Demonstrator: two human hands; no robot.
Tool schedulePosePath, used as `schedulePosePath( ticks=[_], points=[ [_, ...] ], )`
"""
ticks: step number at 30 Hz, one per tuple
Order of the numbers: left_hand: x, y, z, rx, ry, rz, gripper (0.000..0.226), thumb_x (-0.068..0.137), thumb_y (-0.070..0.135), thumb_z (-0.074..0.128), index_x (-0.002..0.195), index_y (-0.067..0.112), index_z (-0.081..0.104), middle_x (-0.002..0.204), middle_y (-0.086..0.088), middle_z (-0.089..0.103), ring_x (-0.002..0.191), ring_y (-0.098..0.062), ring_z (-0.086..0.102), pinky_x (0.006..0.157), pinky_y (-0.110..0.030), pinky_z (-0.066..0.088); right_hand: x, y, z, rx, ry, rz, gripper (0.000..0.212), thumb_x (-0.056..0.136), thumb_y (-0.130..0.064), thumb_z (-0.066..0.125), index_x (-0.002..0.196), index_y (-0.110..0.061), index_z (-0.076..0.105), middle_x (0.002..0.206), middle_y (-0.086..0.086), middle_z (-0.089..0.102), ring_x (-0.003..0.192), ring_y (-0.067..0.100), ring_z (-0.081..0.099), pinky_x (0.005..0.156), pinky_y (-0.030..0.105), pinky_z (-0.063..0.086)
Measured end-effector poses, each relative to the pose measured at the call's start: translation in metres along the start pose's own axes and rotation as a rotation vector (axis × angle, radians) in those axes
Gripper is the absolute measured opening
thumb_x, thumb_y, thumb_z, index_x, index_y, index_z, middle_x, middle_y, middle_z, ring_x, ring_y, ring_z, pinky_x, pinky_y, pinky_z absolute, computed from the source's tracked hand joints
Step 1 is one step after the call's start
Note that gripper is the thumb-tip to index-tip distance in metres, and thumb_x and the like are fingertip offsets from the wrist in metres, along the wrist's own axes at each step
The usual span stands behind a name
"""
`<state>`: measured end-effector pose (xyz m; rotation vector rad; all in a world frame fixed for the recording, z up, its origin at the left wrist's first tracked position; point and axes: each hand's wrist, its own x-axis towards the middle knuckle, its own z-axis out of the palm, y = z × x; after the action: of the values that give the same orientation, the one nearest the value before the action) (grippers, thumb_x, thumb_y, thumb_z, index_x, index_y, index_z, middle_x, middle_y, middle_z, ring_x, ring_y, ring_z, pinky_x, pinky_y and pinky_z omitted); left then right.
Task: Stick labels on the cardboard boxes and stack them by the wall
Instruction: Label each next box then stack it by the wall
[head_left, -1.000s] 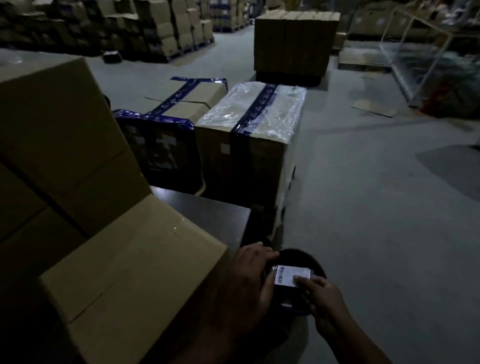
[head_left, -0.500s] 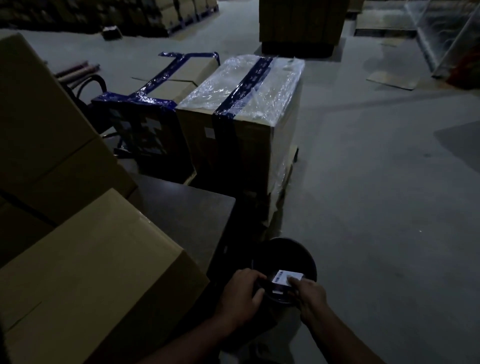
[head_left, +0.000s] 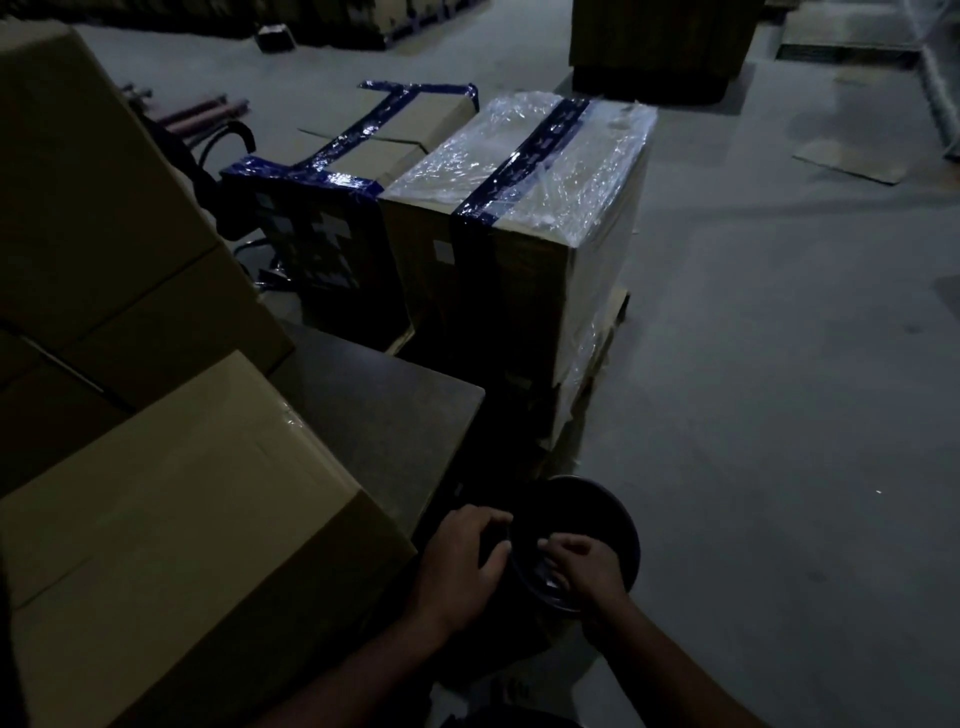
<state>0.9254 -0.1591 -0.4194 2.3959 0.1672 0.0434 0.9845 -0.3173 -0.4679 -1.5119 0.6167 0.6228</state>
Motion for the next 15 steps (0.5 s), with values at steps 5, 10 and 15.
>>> schedulePosePath(
  ticks=[5,10,15],
  points=[
    [0.007,0.022,-0.043,-0.065,0.216,0.033,0.028,0.092,0.030,0.061,0.119,0.025,0.063,0.114,0.012,0.058,0.108,-0.002,0.056,0.091,-0.022,0.047,-0.024,-0.062,0.041,-0.083,-0.222,-0.320,0.016,0.080,-0.012,0.075,0.094,-0.007,0.068,0.086,0.009,0.072,0.079,0.016,0.068,0.063,0.023,0.053],
    [-0.004,0.035,-0.087,-0.113,0.419,0.042,0.027,0.090,0.026,0.063,0.116,0.022,0.062,0.114,0.011,0.059,0.110,-0.003,0.057,0.094,-0.028,0.048,-0.058,-0.101,0.086,-0.162,-0.403,-0.547,0.011,0.079,-0.008,0.076,0.088,-0.007,0.069,0.079,-0.001,0.073,0.073,0.006,0.067,0.066,0.020,0.053],
    [-0.039,0.049,-0.125,-0.103,0.597,0.009,0.025,0.093,0.030,0.061,0.118,0.026,0.061,0.115,0.020,0.056,0.111,-0.004,0.057,0.091,-0.024,0.049,-0.096,-0.113,0.127,-0.258,-0.540,-0.750,0.010,0.081,-0.004,0.071,0.086,-0.012,0.068,0.080,-0.006,0.071,0.071,-0.004,0.065,0.065,0.009,0.046]
  ],
)
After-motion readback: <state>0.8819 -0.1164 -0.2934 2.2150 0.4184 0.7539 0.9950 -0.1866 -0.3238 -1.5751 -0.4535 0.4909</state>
